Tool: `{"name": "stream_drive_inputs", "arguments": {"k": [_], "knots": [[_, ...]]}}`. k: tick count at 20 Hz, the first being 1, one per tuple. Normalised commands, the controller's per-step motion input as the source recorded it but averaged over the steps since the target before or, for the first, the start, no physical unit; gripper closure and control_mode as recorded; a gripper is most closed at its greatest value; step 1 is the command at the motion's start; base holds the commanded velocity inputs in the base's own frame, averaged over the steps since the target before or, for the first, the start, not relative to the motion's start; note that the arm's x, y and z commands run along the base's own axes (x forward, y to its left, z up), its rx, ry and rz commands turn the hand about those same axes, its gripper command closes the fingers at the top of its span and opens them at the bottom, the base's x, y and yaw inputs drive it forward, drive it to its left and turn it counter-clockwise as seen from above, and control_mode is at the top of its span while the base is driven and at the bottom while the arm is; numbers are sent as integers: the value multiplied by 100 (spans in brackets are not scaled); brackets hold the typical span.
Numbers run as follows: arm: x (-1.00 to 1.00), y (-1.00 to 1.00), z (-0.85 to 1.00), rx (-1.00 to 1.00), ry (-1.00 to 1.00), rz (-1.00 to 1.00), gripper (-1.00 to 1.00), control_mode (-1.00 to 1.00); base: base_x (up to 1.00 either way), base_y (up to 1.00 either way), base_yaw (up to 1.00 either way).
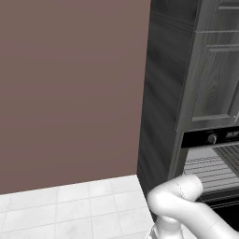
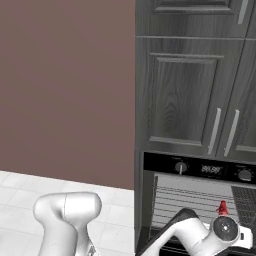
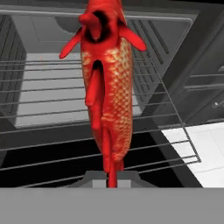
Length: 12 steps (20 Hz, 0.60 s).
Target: Take the fish from the oven and place it on the plate on the counter.
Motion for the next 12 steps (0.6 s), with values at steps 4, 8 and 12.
{"name": "stream_drive_inputs", "arguments": {"k": [4, 8, 12], "knots": [[-93, 30, 96, 0, -5, 15, 100, -100, 0, 0, 0], [-80, 50, 99, -1, -8, 21, 100, -100, 0, 0, 0], [-59, 80, 100, -6, -11, 21, 100, -100, 0, 0, 0]]}}
